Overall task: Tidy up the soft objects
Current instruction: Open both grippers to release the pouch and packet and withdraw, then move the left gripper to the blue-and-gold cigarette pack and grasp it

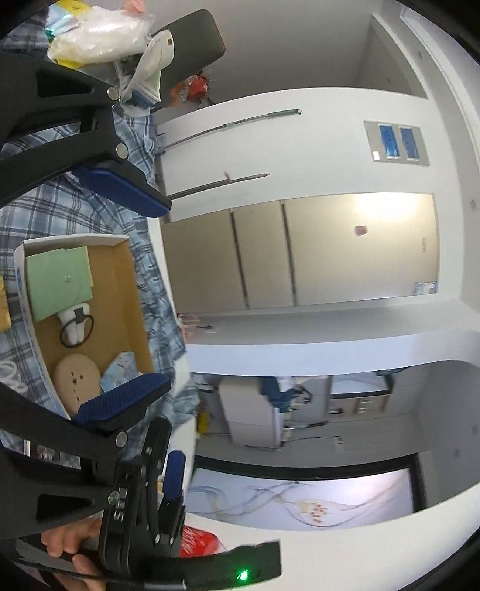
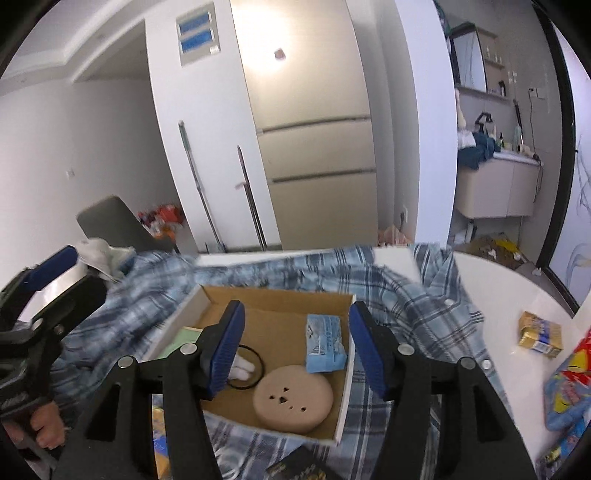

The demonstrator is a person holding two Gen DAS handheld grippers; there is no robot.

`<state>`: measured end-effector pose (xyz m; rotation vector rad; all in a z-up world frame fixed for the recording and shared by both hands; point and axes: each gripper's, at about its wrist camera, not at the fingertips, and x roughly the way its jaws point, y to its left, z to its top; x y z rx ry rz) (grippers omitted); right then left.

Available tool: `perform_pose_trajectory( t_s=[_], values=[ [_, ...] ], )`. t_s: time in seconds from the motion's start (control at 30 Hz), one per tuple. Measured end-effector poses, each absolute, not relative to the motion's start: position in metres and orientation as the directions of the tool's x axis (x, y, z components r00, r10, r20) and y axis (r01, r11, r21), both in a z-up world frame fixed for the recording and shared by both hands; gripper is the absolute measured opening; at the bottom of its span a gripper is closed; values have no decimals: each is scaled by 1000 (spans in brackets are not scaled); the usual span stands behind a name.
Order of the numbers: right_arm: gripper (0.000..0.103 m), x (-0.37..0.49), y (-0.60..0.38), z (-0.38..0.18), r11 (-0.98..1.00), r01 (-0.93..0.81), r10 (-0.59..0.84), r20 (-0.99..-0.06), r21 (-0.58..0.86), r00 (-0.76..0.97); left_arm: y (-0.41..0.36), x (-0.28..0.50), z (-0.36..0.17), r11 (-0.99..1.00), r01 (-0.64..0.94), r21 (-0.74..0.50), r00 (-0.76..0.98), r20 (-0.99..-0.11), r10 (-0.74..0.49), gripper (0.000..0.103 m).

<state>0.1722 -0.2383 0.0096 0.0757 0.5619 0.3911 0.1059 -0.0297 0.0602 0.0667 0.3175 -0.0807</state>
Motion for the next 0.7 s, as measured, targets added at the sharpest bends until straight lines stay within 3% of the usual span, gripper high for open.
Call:
perform_pose_trajectory(
  t_s=[0.17,0.23,0.27,0.37,0.43,0.5,0.53,0.6,0.7],
  values=[
    [60,127,-252,31,916,-360,400,-436,177,806,-31,63,74,995,92,36,964,-254,-80,89],
    [60,111,-254,33,913,-371,407,-415,169,813,-32,43,74,996,92,19,972,-218,-86,94],
    [60,103,-255,33,912,-376,409,-407,162,817,-32,36,74,995,94,14,974,-208,-89,103],
    [63,84,-256,29,916,-382,400,-377,125,835,-32,14,69,996,91,4,983,-163,-89,103],
    [67,76,-256,24,923,-374,381,-352,92,855,-30,4,63,996,88,-6,986,-144,-88,103],
    [86,65,-256,16,948,-317,312,-300,35,901,-27,1,55,996,82,-20,987,-137,-84,103],
    [90,62,-256,12,956,-294,287,-279,18,916,-26,3,49,997,77,-21,985,-150,-79,103],
    [90,62,-257,4,957,-290,283,-275,15,919,-25,8,42,997,74,-21,981,-180,-76,103],
    [101,69,-261,-10,957,-287,283,-291,31,914,-21,14,25,999,37,-25,983,-180,-41,103]
  ],
)
